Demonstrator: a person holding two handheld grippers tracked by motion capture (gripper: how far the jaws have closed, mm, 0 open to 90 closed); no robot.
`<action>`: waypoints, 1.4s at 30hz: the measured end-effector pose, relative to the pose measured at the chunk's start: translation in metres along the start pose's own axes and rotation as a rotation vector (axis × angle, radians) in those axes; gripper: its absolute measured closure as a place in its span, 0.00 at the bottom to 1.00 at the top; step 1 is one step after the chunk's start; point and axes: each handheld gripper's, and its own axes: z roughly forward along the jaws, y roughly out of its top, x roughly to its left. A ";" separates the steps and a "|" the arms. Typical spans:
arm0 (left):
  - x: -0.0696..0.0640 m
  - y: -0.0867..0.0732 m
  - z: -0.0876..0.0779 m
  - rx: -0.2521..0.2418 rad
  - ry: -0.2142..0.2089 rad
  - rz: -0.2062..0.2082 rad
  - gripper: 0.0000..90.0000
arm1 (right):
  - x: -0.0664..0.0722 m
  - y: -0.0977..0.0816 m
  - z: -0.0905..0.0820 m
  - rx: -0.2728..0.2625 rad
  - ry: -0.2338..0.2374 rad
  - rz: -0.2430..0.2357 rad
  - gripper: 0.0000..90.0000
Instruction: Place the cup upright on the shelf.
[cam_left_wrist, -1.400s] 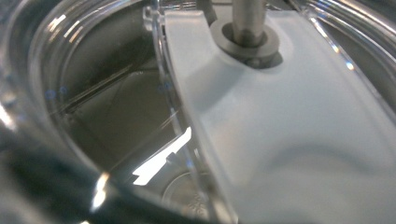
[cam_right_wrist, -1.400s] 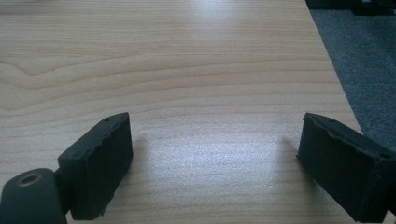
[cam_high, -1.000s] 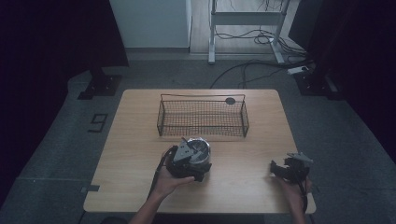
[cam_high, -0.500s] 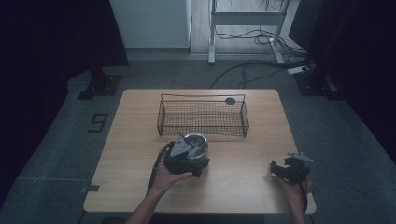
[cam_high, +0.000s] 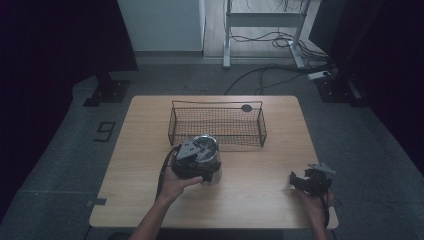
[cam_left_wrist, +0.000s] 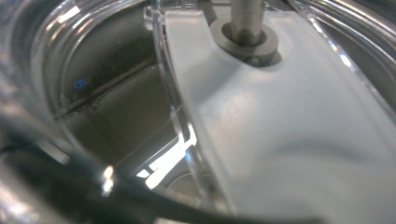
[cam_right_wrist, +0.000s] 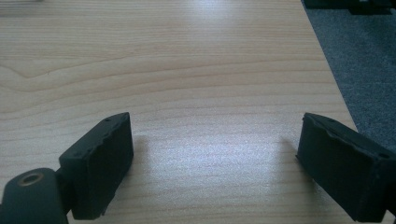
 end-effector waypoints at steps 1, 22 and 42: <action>0.001 0.001 0.000 -0.001 0.007 0.002 0.04 | 0.000 0.000 0.000 0.000 0.000 0.000 0.12; 0.021 0.034 -0.011 -0.042 0.052 0.002 0.04 | 0.000 0.001 0.001 -0.002 -0.008 0.008 0.12; 0.034 0.061 -0.004 -0.043 0.081 0.004 0.04 | 0.000 0.000 -0.001 -0.002 -0.014 0.009 0.14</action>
